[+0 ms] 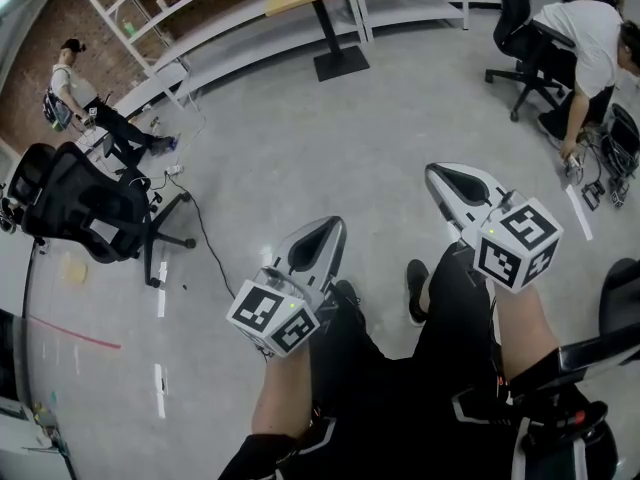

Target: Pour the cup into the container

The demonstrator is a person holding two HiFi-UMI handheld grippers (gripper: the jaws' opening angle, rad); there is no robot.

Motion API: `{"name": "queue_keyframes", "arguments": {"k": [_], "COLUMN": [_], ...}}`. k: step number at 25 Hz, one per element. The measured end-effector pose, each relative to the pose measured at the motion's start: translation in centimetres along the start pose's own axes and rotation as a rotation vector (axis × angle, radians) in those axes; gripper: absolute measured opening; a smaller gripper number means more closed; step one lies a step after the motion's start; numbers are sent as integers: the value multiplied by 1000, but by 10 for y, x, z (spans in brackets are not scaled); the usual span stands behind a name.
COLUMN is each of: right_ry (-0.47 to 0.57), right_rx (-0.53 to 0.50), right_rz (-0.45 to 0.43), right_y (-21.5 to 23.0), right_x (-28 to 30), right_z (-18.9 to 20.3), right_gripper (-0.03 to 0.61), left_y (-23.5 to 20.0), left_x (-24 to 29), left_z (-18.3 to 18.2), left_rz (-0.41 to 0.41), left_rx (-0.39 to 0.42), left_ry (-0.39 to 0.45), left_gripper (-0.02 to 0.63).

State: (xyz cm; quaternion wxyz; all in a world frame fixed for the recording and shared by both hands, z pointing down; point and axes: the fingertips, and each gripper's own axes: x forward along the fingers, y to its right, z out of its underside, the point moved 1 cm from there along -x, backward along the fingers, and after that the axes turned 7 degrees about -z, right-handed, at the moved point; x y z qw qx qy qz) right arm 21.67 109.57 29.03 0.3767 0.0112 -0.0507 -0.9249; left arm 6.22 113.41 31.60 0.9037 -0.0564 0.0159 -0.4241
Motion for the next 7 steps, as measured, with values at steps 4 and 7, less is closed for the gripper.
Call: {"name": "queue_keyframes", "arguments": {"k": [4, 7], "right_ry": [-4, -5], "right_rx": [-4, -4], "right_rz": [-3, -3], "right_y": [7, 13], "right_x": [4, 6], "right_z": [3, 4], "right_gripper": [0, 0], "left_y": [-6, -8], "left_x": [7, 12], "left_z": [4, 5], "left_rz": [-12, -19], "left_rx": [-8, -11], "left_ry": [-3, 2], "left_gripper": [-8, -8]}}
